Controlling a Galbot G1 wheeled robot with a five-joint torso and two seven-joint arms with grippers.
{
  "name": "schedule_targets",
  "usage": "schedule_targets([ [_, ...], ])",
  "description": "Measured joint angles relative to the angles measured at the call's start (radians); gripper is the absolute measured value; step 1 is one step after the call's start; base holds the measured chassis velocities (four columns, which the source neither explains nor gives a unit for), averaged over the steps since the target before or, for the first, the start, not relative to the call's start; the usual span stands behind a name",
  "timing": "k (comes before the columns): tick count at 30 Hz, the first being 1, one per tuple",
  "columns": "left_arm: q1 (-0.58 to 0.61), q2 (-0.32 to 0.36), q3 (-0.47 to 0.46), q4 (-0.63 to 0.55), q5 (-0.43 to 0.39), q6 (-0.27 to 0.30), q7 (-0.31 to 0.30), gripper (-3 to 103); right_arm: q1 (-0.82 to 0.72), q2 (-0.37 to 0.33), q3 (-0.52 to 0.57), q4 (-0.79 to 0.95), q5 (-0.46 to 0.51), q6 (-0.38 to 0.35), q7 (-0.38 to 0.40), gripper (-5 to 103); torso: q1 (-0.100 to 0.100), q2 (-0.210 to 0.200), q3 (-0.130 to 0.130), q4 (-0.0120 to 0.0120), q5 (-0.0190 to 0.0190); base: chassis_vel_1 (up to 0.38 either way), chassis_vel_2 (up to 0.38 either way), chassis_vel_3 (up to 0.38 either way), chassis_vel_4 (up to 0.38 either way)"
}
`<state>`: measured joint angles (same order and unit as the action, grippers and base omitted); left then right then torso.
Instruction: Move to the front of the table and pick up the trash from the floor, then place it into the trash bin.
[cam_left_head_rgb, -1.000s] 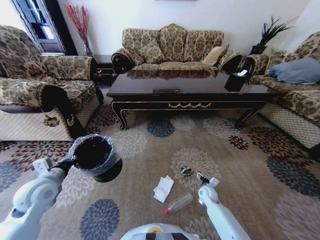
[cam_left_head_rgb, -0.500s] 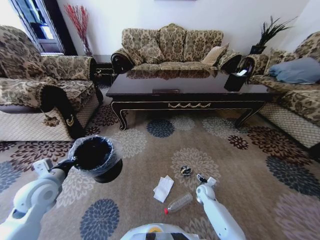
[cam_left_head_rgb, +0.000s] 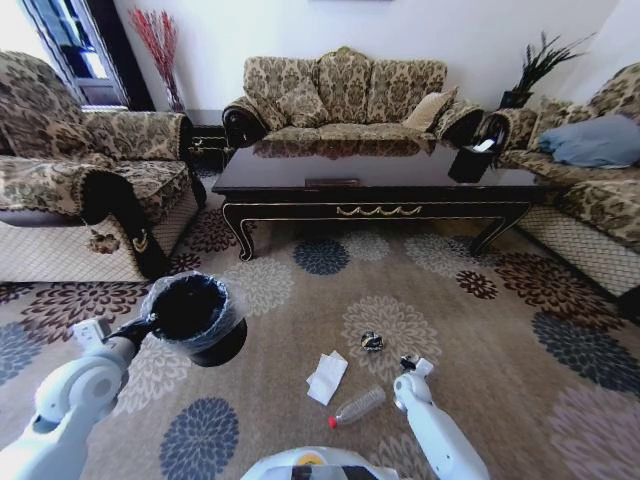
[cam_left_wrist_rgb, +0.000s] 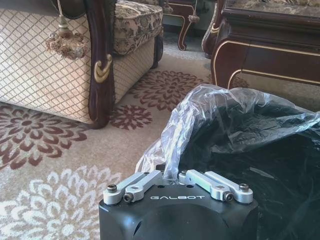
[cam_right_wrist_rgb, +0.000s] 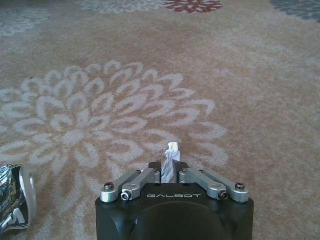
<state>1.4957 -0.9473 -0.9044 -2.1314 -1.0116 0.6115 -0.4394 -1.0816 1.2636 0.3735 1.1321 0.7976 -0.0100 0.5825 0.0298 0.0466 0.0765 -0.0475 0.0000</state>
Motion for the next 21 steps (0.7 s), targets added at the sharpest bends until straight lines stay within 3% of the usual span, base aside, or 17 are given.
schedule_targets([
  [5,-0.001,-0.003,0.006,0.000,0.003,0.000,0.000,4,-0.020,-0.015,0.004,0.032,-0.011,0.003,-0.009,1,0.000,0.000,0.000,0.0001,0.0000,0.000,0.000,0.000,0.000],
  [14,-0.001,-0.007,0.008,-0.005,0.004,0.000,0.000,4,-0.039,-0.029,0.011,0.058,-0.015,0.004,-0.022,-1,0.000,0.000,0.000,0.0000,0.0000,0.000,0.000,0.000,0.000],
  [16,0.004,-0.007,0.007,-0.010,0.004,0.000,0.000,4,-0.028,-0.020,0.010,0.038,-0.014,0.005,-0.023,9,0.000,0.000,0.000,0.0000,0.0000,0.000,0.000,0.000,0.000],
  [18,0.006,-0.007,0.005,-0.011,0.005,0.000,0.000,4,-0.024,-0.017,0.010,0.032,-0.014,0.006,-0.025,9,0.000,0.000,0.000,0.0000,0.0001,0.000,0.000,0.000,0.000],
  [19,0.010,-0.007,0.001,-0.012,0.006,0.000,0.000,4,-0.014,-0.010,0.006,0.019,-0.015,0.011,-0.031,20,0.000,0.000,0.000,0.0001,0.0000,0.000,0.000,0.000,0.000],
  [21,0.012,-0.006,-0.002,-0.013,0.006,0.000,0.000,4,-0.009,-0.006,0.002,0.015,-0.016,0.012,-0.033,20,0.000,0.000,0.000,0.0002,-0.0001,0.000,0.000,0.000,0.000],
])
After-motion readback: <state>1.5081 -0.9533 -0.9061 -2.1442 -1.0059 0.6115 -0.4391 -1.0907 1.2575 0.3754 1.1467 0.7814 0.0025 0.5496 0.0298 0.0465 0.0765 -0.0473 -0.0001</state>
